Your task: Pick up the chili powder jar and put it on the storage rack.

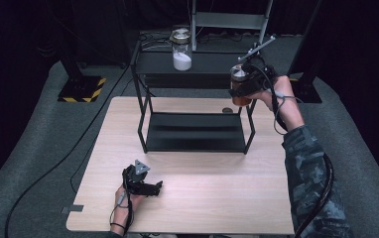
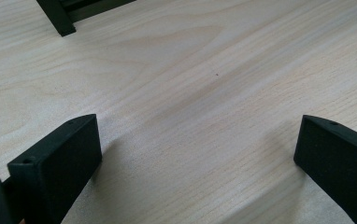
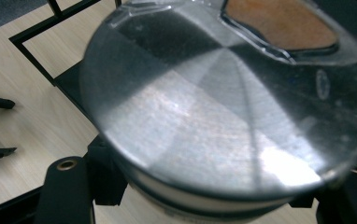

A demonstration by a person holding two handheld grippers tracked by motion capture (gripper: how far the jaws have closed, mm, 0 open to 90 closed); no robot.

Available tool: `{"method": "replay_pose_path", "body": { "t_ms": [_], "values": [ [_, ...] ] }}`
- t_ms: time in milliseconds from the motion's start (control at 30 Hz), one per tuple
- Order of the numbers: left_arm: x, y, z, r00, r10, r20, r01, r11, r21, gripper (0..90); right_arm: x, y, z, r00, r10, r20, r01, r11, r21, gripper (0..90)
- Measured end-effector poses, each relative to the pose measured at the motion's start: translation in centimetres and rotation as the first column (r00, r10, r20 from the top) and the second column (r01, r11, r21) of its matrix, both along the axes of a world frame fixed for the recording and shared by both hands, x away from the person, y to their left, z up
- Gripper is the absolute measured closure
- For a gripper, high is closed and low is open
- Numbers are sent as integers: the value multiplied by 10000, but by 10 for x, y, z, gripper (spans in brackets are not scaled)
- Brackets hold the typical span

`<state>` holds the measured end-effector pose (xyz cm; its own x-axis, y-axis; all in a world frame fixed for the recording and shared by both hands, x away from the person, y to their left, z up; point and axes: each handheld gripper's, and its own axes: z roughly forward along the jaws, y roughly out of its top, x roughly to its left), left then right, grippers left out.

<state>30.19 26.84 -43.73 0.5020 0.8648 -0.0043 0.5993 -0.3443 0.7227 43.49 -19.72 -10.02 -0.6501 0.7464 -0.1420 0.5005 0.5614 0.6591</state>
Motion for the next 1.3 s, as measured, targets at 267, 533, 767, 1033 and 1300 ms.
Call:
{"method": "replay_pose_path", "body": {
  "t_ms": [267, 533, 767, 1033, 1300],
  "values": [
    [0, 0, 0, 10000, -4, -7, 4, 10000, 3, 3, -3, -1, 6, 9997, -69, 221, 64, 9997, 215, 311],
    [0, 0, 0, 10000, -2, -7, 2, 10000, 1, 3, -5, 0, 11, 9988, -205, 454, 187, 9990, 396, 311],
    [0, 0, 0, 10000, -3, -6, 3, 10000, 2, 3, -6, 2, 14, 9972, -298, 686, 261, 9982, 539, 311],
    [0, 0, 0, 10000, -4, -9, 4, 10000, 3, 3, -9, 1, 17, 9938, -462, 1014, 377, 9958, 836, 311],
    [0, 0, 0, 10000, -4, -10, 4, 10000, 0, 3, -11, 0, 17, 9865, -849, 1402, 666, 9892, 1306, 311]
  ]
}}
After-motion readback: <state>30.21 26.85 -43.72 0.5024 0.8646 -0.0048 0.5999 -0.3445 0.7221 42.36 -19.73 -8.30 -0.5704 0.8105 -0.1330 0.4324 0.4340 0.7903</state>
